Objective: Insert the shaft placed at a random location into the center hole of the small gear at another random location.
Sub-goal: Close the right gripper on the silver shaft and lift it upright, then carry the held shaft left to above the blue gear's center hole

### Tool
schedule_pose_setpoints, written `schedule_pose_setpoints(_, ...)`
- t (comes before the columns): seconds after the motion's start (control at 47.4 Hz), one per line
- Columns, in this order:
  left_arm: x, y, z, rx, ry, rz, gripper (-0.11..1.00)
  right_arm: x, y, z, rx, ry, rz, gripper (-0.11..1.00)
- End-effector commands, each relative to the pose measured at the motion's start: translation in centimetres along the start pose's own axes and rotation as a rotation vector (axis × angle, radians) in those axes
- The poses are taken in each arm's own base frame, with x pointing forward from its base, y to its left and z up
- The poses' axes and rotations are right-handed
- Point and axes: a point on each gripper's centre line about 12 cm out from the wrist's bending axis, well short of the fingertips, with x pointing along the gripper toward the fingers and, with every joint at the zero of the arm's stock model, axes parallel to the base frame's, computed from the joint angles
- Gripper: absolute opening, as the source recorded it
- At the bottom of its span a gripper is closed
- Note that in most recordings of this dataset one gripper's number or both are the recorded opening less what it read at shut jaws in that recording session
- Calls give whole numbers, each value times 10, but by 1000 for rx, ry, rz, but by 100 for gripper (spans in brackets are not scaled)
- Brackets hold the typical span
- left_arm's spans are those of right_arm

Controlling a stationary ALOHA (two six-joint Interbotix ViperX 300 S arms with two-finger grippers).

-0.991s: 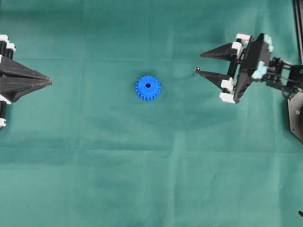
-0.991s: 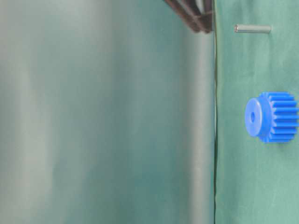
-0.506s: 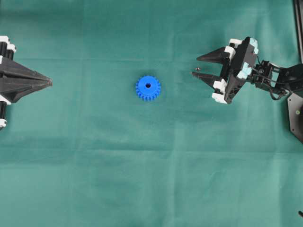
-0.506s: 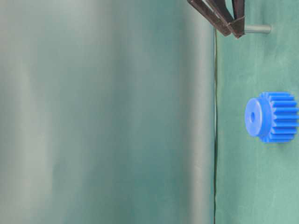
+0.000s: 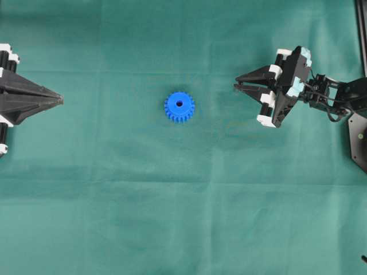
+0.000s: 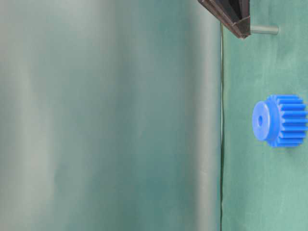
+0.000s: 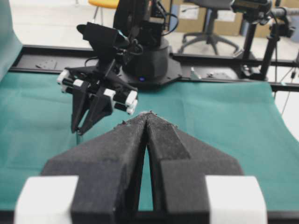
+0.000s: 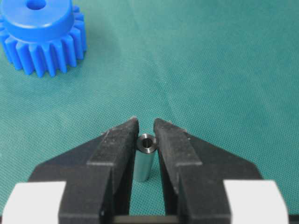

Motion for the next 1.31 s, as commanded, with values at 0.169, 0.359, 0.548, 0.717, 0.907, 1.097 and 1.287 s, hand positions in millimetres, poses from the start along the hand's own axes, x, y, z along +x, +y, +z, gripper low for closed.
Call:
schedule_pose_setpoints(0.169,-1,-1,6,-3,-12,-2,0,0,3,11,5,-44,12,17)
schedule_pose_setpoints(0.359,-2,-1,6,-3,-12,-3,0,-6,6,32,12,-76,22,17)
schedule_pose_setpoints(0.548,-3,-1,6,-3,-14,-3,0,-12,10,55,9,-31,32,17)
schedule_pose_setpoints(0.717,-3,-1,6,-6,-12,-2,0,-11,11,60,9,9,34,17)
schedule_pose_setpoints(0.907,-3,-1,6,-5,-12,-2,0,-7,17,66,4,-4,50,17)
schedule_pose_setpoints(1.097,-3,-1,7,-6,-17,-2,0,9,29,81,-3,-30,76,17)
schedule_pose_setpoints(1.287,-2,-1,6,-6,-15,-2,0,37,47,98,-24,-56,116,17)
